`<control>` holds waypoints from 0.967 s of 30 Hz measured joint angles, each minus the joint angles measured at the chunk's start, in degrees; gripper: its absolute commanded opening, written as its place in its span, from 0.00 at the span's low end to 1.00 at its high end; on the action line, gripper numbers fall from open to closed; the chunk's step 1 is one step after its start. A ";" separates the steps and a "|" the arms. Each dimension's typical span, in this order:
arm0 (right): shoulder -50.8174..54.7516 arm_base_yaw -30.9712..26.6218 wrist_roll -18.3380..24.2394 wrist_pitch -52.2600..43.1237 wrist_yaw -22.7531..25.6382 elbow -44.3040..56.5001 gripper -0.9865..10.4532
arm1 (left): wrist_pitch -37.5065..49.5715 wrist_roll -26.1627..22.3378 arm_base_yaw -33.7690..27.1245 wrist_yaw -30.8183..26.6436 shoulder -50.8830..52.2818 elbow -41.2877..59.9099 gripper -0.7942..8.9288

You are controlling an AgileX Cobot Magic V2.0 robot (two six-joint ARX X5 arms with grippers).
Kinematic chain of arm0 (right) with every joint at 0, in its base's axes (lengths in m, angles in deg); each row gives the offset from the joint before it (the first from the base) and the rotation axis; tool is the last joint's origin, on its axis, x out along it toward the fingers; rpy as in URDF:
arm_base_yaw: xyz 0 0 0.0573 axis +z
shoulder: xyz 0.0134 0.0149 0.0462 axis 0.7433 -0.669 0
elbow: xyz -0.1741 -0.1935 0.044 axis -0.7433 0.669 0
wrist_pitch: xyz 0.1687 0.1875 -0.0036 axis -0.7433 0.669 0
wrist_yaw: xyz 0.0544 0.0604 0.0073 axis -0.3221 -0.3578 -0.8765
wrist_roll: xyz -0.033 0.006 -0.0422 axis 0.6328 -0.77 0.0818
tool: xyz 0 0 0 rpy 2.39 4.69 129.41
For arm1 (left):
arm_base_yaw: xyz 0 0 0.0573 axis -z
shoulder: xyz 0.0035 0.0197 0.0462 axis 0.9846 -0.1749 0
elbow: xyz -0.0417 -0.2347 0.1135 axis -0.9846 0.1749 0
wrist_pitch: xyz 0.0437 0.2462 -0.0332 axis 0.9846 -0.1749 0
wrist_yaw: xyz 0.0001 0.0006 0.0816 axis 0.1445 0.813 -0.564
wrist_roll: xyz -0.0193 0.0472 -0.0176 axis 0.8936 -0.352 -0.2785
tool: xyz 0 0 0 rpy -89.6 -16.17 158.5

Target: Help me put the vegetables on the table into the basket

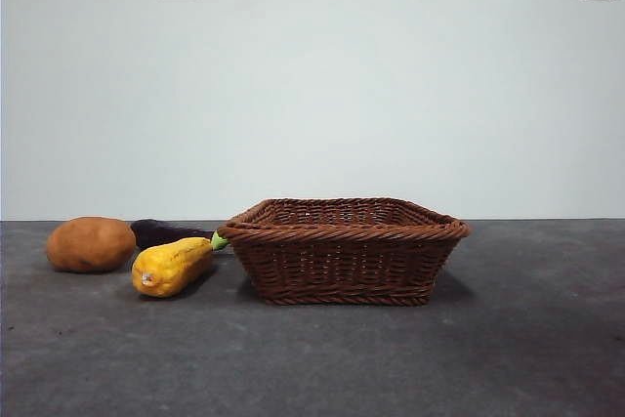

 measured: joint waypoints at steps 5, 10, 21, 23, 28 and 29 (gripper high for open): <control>0.00 0.00 0.00 -0.44 0.00 0.00 0.09 | 0.00 0.00 0.00 0.00 0.00 0.00 0.08; 0.00 0.00 -4.46 -0.57 -1.16 0.00 0.09 | 0.20 0.00 0.00 0.00 0.00 0.00 0.08; -1.09 0.00 -20.92 -4.61 -1.16 -2.51 0.08 | -5.07 1.49 0.00 3.02 -1.88 -6.51 0.07; -3.17 0.00 -21.49 -4.22 -1.70 -5.86 0.08 | -6.32 1.51 0.00 3.37 -3.78 -10.64 0.07; -12.17 0.00 -21.57 0.57 -5.09 -17.53 0.08 | -10.71 1.55 0.00 9.31 -10.58 -21.16 0.07; -13.79 0.00 -21.14 1.79 -5.97 -19.67 0.08 | -11.41 1.53 0.00 10.40 -11.63 -22.60 0.07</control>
